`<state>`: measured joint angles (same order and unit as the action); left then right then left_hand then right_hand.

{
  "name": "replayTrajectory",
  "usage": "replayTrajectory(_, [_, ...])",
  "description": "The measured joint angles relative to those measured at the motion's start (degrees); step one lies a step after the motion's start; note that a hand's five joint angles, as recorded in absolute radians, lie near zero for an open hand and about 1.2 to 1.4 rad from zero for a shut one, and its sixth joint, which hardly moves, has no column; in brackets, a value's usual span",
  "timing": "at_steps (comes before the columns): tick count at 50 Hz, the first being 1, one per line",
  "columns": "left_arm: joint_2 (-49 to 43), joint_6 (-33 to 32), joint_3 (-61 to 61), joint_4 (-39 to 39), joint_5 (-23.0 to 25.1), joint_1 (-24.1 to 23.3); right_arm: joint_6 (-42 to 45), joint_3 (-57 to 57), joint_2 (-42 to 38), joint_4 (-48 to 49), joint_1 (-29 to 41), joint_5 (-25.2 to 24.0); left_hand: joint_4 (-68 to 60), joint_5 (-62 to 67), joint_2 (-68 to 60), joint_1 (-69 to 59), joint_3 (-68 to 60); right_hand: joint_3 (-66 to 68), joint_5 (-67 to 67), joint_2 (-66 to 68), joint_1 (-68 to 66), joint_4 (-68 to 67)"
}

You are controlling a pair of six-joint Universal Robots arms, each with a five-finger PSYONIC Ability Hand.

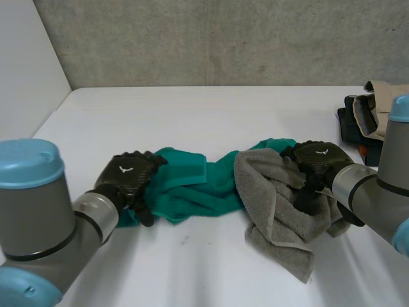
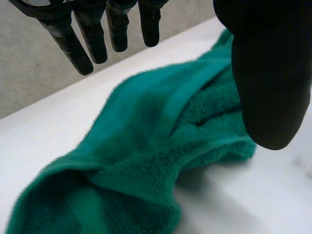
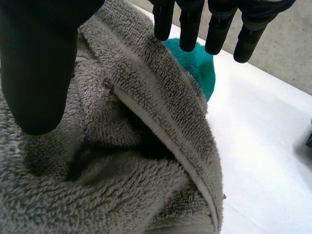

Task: Fold the laundry.

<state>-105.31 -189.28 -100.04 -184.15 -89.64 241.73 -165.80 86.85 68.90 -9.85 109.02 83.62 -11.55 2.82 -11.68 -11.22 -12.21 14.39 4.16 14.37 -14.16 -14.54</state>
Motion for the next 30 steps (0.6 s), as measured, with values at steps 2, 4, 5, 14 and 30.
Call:
replayTrajectory(2, [-2.47,-1.37,1.31,-0.15,0.22,-0.19,-0.06,0.12,-0.36,0.17,0.07,0.08,0.0,0.0,0.0,0.0,0.0,0.0,0.0,0.0,0.0,0.0])
replayTrajectory(4, [-5.03,-2.75,2.74,-0.44,0.04,-0.23,0.0,0.24,-0.69,0.31,0.13,0.11,0.0,0.0,0.0,0.0,0.0,0.0,0.01,0.0,0.0,0.0])
replayTrajectory(5, [-6.3,-3.44,3.5,-0.62,-0.17,-0.22,0.05,0.3,-0.85,0.37,0.17,0.13,0.0,0.0,0.0,0.0,0.0,0.0,0.0,0.0,0.0,0.0])
replayTrajectory(14, [-18.33,-11.48,11.86,-2.33,-4.61,0.27,0.56,0.68,-2.34,1.0,0.36,0.21,-8.24,7.29,-8.47,-9.88,-7.42,0.0,-0.01,0.0,0.0,0.0])
replayTrajectory(30, [-17.64,-12.39,24.58,-22.56,-19.39,14.3,1.47,0.84,-2.61,2.02,-0.33,0.31,-56.92,52.05,-56.79,-55.95,-55.73,0.0,0.0,0.0,0.0,0.0])
